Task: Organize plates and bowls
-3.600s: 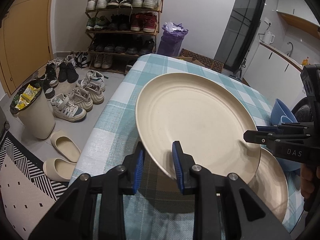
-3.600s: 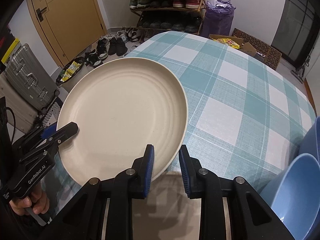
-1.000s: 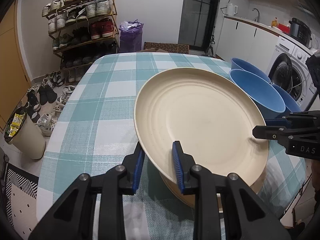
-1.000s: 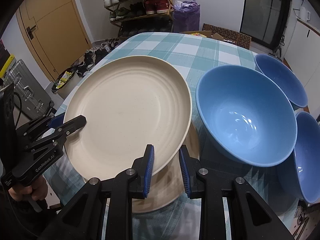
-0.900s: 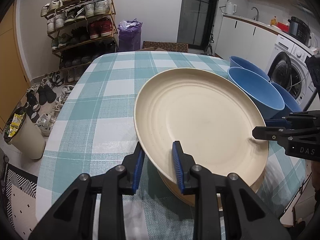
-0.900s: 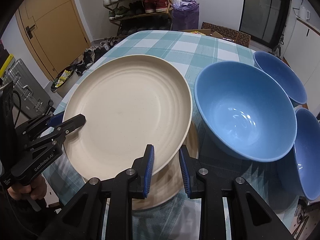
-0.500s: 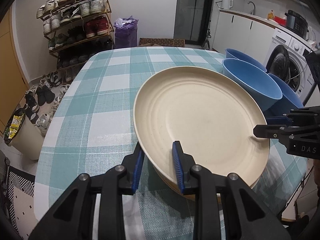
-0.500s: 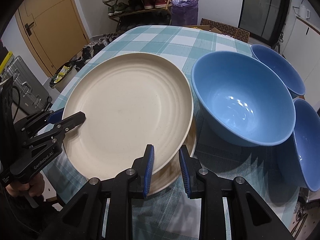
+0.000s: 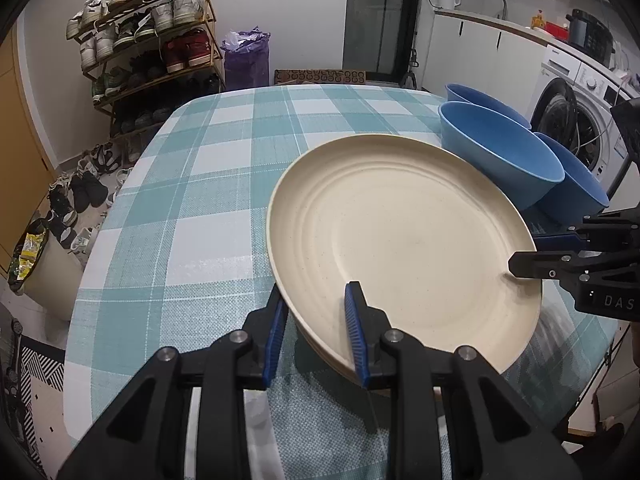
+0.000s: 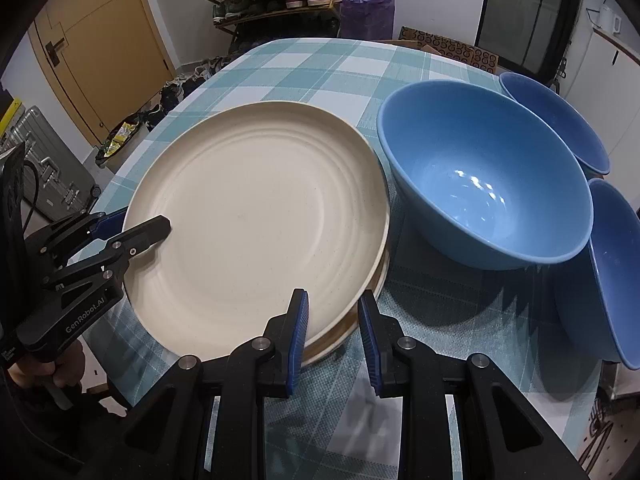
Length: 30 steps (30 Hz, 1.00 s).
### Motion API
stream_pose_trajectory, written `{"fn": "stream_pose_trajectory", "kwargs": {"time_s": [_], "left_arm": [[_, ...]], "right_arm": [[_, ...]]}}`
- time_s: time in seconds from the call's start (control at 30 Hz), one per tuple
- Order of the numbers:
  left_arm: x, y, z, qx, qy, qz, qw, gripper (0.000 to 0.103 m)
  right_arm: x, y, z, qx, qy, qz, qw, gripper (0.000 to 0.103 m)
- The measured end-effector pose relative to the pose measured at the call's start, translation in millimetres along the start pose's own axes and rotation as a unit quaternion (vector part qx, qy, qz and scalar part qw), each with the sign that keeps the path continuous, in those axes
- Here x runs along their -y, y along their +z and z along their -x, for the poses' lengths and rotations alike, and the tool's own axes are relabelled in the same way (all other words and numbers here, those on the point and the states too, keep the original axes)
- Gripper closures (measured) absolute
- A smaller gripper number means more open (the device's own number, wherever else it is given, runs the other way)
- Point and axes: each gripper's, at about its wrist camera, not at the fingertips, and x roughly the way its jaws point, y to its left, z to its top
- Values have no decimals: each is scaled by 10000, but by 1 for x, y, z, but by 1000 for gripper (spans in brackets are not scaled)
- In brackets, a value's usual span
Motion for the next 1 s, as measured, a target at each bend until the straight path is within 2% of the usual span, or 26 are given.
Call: {"fn": "stream_pose_trajectory", "kwargs": {"time_s": [0.73, 1.0], "left_arm": [[19, -6, -2, -59, 342, -440, 9984, 68], [19, -6, -4, -135, 306, -414, 9986, 57]], "right_arm": [[-3, -9, -3, -98, -185, 122, 9997, 76], [0, -11, -4, -91, -99, 119, 9998, 72]]}}
